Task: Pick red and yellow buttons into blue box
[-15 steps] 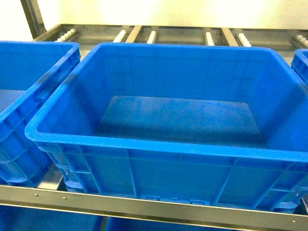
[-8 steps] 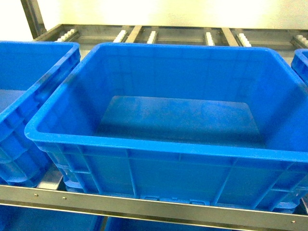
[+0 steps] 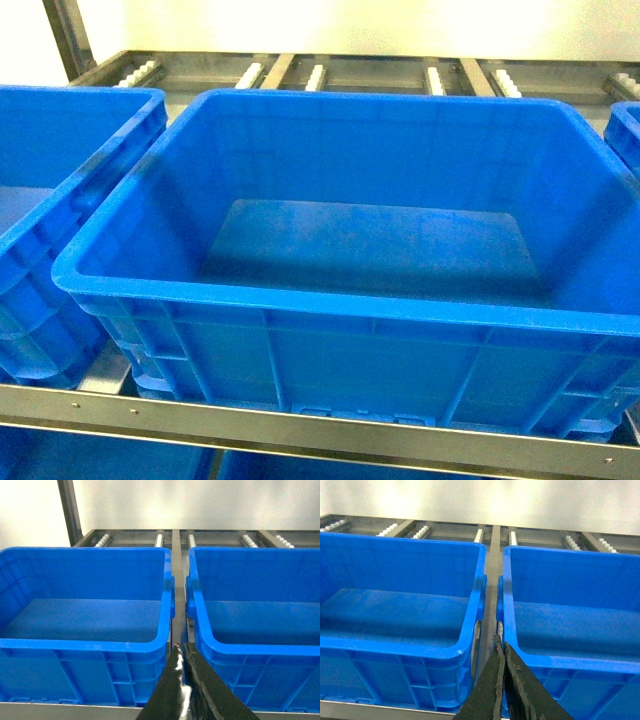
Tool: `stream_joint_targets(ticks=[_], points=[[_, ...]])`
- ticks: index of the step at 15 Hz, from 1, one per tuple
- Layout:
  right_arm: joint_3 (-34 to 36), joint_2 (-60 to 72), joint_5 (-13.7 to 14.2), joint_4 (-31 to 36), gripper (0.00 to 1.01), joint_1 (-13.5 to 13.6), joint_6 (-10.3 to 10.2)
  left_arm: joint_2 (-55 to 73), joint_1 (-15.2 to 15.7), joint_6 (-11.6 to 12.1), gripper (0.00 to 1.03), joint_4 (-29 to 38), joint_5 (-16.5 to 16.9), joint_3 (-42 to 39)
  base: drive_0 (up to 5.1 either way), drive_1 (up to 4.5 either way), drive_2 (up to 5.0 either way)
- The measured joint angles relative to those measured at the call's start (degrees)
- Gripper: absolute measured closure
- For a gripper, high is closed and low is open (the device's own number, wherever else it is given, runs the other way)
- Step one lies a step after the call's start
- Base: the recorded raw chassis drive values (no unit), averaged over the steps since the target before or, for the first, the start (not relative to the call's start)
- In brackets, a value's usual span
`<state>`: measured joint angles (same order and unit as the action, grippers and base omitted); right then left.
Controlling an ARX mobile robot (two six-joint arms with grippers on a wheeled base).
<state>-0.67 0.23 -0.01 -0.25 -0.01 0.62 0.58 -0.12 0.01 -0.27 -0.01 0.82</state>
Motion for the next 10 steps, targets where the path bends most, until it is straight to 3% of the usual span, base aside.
stream_joint_targets(ticks=[1,8,10], points=[[0.0,0.0,-0.02,0.0,0.9,0.0,0.0,0.0,0.0,-0.02,0.87,0.0,0.0,0.02,0.0,0.0,0.0],[0.0,0.0,0.0,0.0,0.05,0.0,0.0,0.0,0.0,0.0,0.06,0.0,0.0,0.0,0.0,0.0,0.0],[0.0,0.0,0.0,0.0,0.04,0.0,-0.02,0.0,0.0,0.0,0.05,0.0,0.0,0.0,0.0,0.0,0.0]])
